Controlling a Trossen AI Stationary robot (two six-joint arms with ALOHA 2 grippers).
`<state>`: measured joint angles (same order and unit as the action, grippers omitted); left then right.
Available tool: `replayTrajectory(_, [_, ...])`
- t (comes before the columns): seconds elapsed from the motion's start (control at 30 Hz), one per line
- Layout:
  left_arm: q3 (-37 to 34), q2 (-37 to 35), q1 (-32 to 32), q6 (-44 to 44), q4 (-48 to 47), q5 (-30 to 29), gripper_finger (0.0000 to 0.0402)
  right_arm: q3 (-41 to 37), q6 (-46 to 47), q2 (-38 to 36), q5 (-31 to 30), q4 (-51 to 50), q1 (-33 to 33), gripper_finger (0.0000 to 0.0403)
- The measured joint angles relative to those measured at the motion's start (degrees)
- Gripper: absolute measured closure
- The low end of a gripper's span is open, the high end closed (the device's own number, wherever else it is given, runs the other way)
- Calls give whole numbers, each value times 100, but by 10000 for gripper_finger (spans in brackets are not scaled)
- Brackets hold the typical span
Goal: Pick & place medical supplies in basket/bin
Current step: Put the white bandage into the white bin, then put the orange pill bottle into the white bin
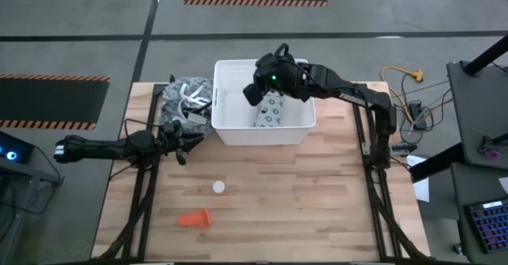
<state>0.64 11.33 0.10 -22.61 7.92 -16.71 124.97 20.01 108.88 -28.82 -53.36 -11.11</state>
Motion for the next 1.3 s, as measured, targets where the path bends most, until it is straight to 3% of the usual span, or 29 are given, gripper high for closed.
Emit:
replayTrajectory(0.3, [0,0,0,0,0,-2,333,-262,-48,114,91,-129,-267,232])
replayTrajectory(0.5, [0,-2,-2,0,0,-2,333,-335,-286,-17,197,-321,-278,193])
replayTrajectory(0.63, [0,0,0,0,0,-2,333,-338,-989,-221,382,-293,-184,190])
replayTrajectory(0.8, [0,0,0,0,0,0,333,-781,-1334,-614,1524,192,-52,205])
replayTrajectory(0.87, [1,0,0,0,0,0,333,-1149,-1284,-846,1720,363,-1,213])
replayTrajectory(1.1, [0,-2,0,0,1,0,333,-3287,-1361,-2067,1786,1524,320,238])
replayTrajectory(1.3, [2,-2,-1,0,0,0,333,-5315,-1417,-3550,2693,3715,450,259])
